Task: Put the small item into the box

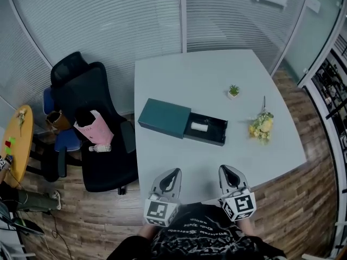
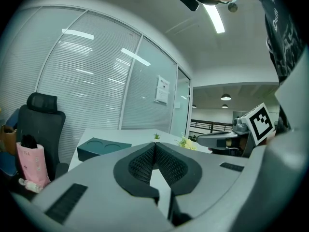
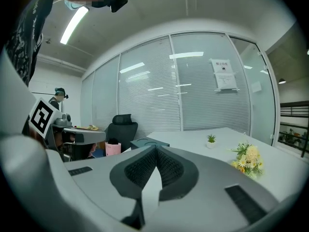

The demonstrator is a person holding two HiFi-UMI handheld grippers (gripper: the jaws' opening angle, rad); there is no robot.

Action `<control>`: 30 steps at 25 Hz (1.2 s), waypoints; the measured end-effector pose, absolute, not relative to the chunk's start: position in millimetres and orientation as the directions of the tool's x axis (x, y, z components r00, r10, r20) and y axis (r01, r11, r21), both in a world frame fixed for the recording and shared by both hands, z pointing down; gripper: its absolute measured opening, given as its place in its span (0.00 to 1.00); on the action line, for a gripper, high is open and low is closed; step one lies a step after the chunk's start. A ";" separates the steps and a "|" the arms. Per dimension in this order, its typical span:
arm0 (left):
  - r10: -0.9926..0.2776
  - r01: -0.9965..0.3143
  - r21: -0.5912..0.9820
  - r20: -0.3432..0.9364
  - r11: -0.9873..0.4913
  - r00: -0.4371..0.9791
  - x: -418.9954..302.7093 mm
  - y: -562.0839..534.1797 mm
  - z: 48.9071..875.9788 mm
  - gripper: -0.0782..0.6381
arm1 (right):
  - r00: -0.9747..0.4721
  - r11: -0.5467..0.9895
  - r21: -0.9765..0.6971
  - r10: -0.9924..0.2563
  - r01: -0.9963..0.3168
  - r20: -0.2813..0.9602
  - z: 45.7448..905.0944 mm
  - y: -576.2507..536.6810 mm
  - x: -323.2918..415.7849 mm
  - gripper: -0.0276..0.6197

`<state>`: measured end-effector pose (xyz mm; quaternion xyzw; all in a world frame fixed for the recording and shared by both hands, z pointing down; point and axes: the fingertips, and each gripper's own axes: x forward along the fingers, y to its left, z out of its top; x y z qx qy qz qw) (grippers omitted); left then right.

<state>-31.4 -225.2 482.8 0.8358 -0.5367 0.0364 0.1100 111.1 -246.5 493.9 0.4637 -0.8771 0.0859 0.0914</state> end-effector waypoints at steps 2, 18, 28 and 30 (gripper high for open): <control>-0.886 -0.901 0.142 0.173 -0.410 0.430 -30.9 -224.7 480.6 0.13 | -0.547 0.550 -0.058 -0.803 -0.833 0.238 493.1 -248.7 110.7 0.06; -0.889 -0.906 0.132 0.179 -0.403 0.421 -28.8 -225.2 482.5 0.13 | -0.577 0.595 -0.023 -0.768 -0.803 0.278 502.2 -248.8 102.2 0.05; -0.892 -0.910 0.128 0.186 -0.394 0.413 -28.1 -227.4 484.2 0.13 | -0.594 0.620 -0.008 -0.749 -0.785 0.293 506.0 -251.3 101.0 0.05; -0.894 -0.912 0.125 0.183 -0.392 0.409 -27.2 -228.9 484.7 0.13 | -0.609 0.635 -0.014 -0.736 -0.773 0.296 506.9 -250.8 99.0 0.05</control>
